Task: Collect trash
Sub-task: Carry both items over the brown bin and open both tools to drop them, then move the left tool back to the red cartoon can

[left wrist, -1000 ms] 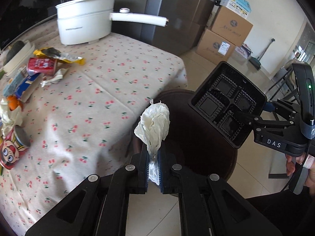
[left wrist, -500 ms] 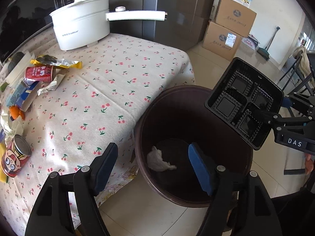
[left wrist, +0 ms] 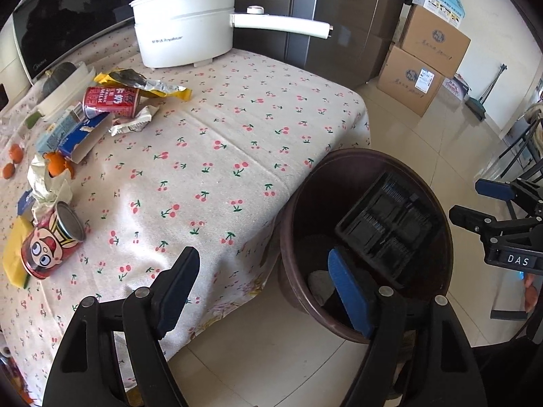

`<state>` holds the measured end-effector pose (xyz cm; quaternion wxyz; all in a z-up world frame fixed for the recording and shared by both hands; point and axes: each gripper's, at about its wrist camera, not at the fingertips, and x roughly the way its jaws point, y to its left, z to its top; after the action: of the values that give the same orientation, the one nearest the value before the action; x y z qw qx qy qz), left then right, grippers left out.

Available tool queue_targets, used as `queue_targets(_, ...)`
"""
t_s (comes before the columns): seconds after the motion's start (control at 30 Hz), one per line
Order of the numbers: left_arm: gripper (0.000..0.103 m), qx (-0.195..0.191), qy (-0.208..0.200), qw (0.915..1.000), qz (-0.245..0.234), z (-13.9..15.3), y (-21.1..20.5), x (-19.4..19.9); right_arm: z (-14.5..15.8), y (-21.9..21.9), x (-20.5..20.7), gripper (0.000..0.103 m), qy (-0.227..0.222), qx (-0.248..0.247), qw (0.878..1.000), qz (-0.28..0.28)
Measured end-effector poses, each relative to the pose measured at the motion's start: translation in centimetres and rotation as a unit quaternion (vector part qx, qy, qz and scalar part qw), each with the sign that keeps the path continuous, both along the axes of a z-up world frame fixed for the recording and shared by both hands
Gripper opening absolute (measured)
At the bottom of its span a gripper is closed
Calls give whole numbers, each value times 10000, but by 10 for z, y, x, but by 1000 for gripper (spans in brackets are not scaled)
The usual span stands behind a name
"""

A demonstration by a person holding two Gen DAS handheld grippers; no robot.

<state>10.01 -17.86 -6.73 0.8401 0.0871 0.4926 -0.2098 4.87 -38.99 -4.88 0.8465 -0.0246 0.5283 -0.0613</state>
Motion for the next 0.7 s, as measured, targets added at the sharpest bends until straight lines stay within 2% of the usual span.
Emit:
queue_targets(0.43, 81, 186, -41, 9991, 390, 5, 42, 5, 2, 22, 14, 82, 53, 4, 9999, 146)
queue_targets(0.57, 81, 275, -9, 9969, 742, 3, 68, 11, 3, 32, 21, 84, 63, 26, 9998, 202)
queue_targets(0.7, 81, 323, 46, 9911, 1291, 1, 98, 20, 4, 45, 30, 87, 69, 113, 9995, 294)
